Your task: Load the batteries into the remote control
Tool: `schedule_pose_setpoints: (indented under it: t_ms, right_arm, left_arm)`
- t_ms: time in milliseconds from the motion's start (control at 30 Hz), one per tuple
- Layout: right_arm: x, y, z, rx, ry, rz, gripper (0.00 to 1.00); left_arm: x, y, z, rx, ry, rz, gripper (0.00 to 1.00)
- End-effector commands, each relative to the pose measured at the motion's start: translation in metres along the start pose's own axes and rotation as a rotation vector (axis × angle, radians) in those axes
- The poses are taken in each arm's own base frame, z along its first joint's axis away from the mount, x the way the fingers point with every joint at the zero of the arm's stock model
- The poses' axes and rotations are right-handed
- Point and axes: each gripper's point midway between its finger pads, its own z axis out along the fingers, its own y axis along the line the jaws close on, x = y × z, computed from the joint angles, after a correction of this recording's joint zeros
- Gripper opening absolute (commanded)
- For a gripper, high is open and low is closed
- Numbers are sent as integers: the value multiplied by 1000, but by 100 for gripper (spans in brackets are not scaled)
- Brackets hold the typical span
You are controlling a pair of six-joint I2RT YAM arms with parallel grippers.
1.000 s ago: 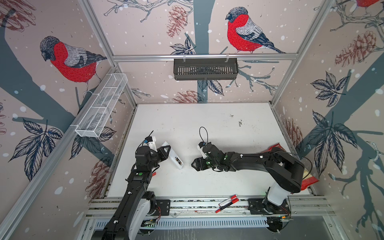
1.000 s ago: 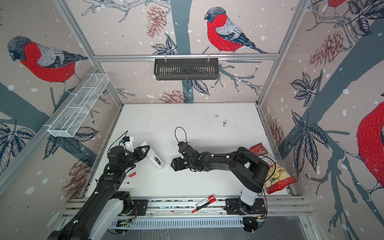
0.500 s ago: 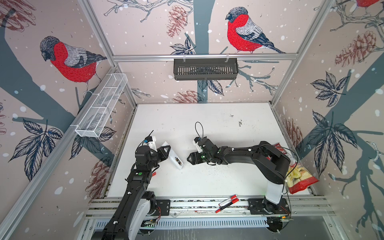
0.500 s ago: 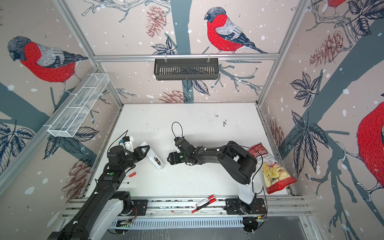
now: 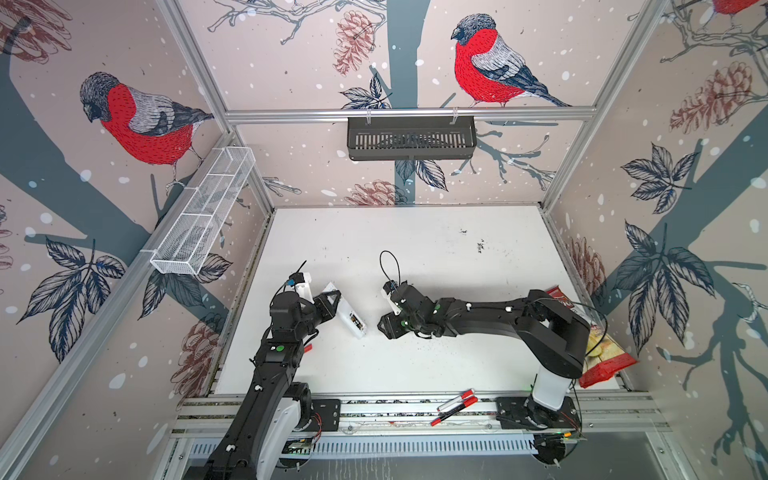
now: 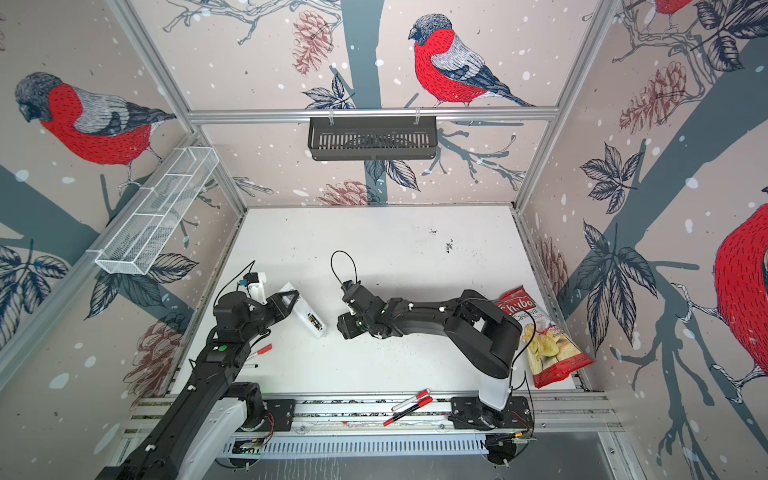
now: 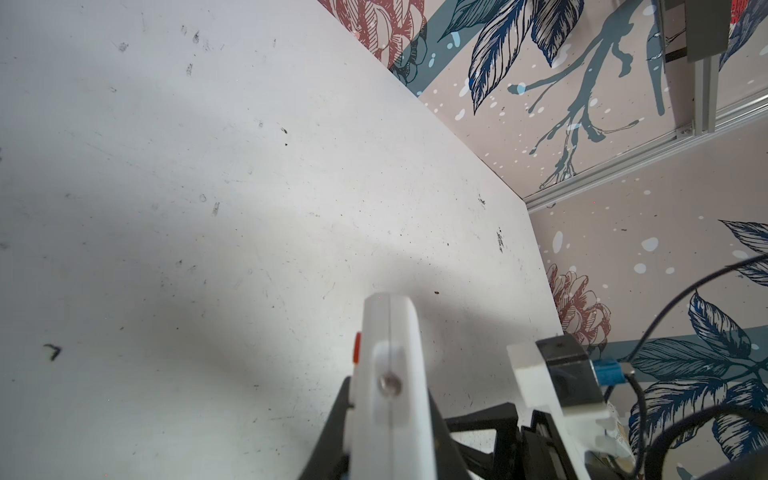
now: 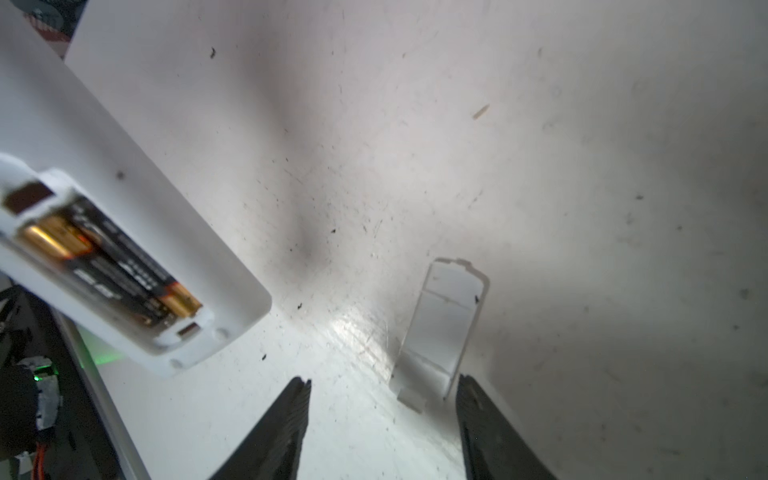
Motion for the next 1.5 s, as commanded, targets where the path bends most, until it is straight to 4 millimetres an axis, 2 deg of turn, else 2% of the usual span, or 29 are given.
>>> schedule_pose_setpoints:
  t_ms: [0,167,300,400,567,700,900,1033,1167,1233,1367,1467]
  right_arm:
    - [8,-10,4,91,16,-34,54]
    - [10,-8,12,119,23,-31,48]
    - [6,-11,10,141,14,-32,48]
    - [-5,2,-3,72,-40,-71,55]
    - [-21,14,-18,-17,-88,-115,76]
    - [-34,41,-26,-140,-130,-175,87]
    - [-46,65,-22,-212,-147,-236,90]
    - [-52,74,-19,-241,-156,-248,91]
    - [-55,81,-19,-264,-162,-261,85]
    - [-54,80,-19,-256,-159,-266,76]
    - [-53,76,-21,-230,-158,-263,53]
    - [-51,71,-22,-207,-146,-270,45]
  left_arm:
    - [-6,-6,-1,17,-23,31,0]
    - [-6,-7,-2,25,-27,35,0]
    - [-3,-13,-1,74,-19,34,0]
    - [1,-19,2,122,-1,30,0]
    - [13,-24,9,194,45,3,0]
    - [24,-28,15,209,71,11,0]
    - [30,-36,17,243,82,3,0]
    - [29,-45,14,284,78,0,0]
    - [27,-53,12,322,76,-12,0]
    - [26,-55,11,335,73,-22,0]
    - [26,-57,11,350,72,-32,0]
    - [27,-57,12,360,74,-44,0]
